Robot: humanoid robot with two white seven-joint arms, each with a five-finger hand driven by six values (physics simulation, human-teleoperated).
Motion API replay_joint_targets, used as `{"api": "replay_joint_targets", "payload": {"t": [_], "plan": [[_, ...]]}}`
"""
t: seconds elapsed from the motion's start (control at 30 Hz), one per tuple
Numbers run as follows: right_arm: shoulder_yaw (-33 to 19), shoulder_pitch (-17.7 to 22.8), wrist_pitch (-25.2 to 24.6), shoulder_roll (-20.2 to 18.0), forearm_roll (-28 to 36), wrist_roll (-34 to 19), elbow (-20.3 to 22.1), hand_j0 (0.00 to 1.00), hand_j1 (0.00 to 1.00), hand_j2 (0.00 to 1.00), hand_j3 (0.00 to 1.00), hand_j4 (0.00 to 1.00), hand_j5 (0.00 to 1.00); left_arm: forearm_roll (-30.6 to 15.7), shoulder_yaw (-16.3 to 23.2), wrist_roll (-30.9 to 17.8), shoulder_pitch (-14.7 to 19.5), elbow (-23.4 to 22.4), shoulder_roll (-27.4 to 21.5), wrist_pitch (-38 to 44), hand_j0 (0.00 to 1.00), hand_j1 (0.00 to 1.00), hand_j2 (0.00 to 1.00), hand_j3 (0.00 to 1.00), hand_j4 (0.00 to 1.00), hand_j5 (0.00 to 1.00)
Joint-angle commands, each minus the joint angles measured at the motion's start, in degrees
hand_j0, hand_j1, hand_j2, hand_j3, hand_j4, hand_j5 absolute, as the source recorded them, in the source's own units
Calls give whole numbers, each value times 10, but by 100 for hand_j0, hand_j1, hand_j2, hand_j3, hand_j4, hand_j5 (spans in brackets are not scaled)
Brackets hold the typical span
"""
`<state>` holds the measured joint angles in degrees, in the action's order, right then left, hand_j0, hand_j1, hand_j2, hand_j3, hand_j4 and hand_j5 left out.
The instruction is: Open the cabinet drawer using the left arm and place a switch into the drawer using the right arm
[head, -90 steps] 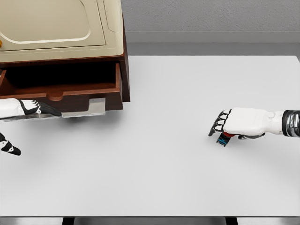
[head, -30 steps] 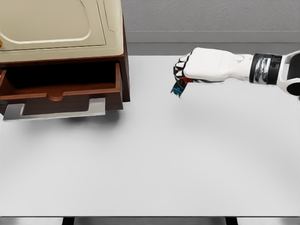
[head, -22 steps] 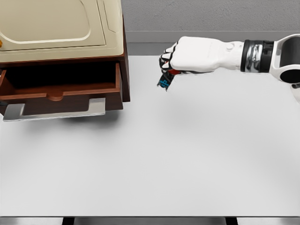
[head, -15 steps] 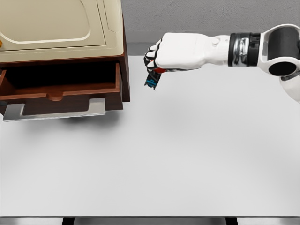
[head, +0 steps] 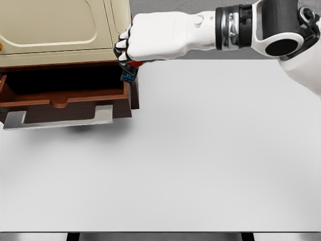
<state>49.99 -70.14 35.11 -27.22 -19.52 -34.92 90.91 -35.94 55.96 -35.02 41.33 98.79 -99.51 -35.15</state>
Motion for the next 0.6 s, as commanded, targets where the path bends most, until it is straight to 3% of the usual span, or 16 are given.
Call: {"api": "replay_joint_targets", "payload": {"t": [0.0, 0.1, 0.27, 0.4, 0.57], "plan": [[17, -2, -1, 31, 4, -1, -28, 28, 28, 28, 28, 28, 28, -4, 0, 0, 0, 0, 0, 2, 100, 100, 100, 100, 100, 100], [42, -20, -1, 69, 4, -1, -66, 28, 28, 28, 28, 28, 28, -4, 0, 0, 0, 3, 0, 2, 100, 100, 100, 100, 100, 100], [63, -40, -1, 99, 4, -1, -103, 28, 28, 28, 28, 28, 28, -4, 0, 0, 0, 4, 1, 2, 100, 100, 100, 100, 100, 100], [86, -51, -1, 118, 4, -1, -104, 29, 29, 29, 29, 29, 29, -3, 0, 0, 0, 4, 1, 2, 100, 100, 100, 100, 100, 100], [89, -74, -1, 148, 3, -1, -176, 28, 28, 28, 28, 28, 28, -3, 0, 0, 0, 4, 1, 2, 100, 100, 100, 100, 100, 100]]}}
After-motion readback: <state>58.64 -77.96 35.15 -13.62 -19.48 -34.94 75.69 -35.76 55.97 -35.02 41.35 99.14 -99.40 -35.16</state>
